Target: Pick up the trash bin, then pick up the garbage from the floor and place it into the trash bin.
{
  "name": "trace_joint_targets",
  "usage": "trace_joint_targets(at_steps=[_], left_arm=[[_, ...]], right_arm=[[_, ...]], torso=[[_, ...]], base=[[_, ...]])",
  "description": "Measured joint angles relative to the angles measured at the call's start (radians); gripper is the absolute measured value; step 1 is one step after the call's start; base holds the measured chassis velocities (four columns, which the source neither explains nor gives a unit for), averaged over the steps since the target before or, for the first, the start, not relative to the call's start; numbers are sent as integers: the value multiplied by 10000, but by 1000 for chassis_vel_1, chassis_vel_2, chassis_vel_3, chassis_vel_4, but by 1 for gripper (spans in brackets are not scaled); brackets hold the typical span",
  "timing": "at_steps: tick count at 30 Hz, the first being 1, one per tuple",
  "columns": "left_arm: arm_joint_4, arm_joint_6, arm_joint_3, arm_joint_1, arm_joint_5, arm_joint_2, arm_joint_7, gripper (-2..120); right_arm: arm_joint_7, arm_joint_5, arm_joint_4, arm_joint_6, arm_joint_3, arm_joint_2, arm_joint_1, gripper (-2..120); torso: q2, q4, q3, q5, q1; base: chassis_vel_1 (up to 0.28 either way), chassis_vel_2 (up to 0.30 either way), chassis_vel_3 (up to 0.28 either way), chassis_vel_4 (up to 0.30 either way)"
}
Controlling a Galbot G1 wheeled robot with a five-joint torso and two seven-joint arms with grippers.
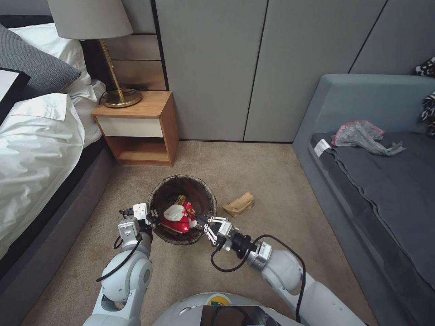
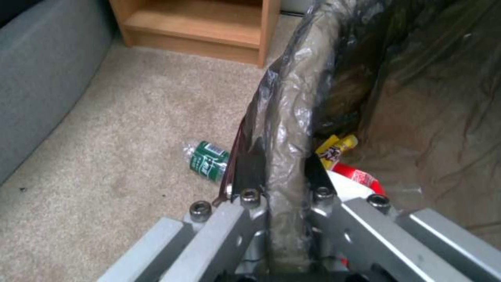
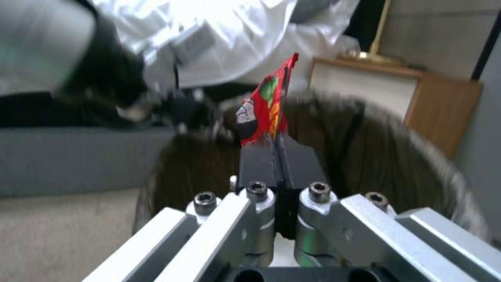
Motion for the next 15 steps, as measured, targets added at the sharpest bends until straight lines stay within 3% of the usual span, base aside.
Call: trace_joint_targets(at_steps=[4,11,13,15], left_arm=[[0,0,0,0,0,0,0,0],[0,0,1,0,0,0,0,0],[0,0,0,0,0,0,0,0],[0,0,0,0,0,0,0,0]], right_arm=[[135,-161,-267,3,-84,129,64,-1],[294,-243,-468,2,-99,355,234,24],[308,-247,-469,2,-89,409,267,37],[313,-246,-469,1,-82,423,277,40]], torso=[[0,0,0,0,0],[0,1,0,0,0],[0,1,0,-1,0],[0,0,0,-1,0]], base=[[0,0,0,0],[0,0,0,0],[0,0,0,0],[0,0,0,0]])
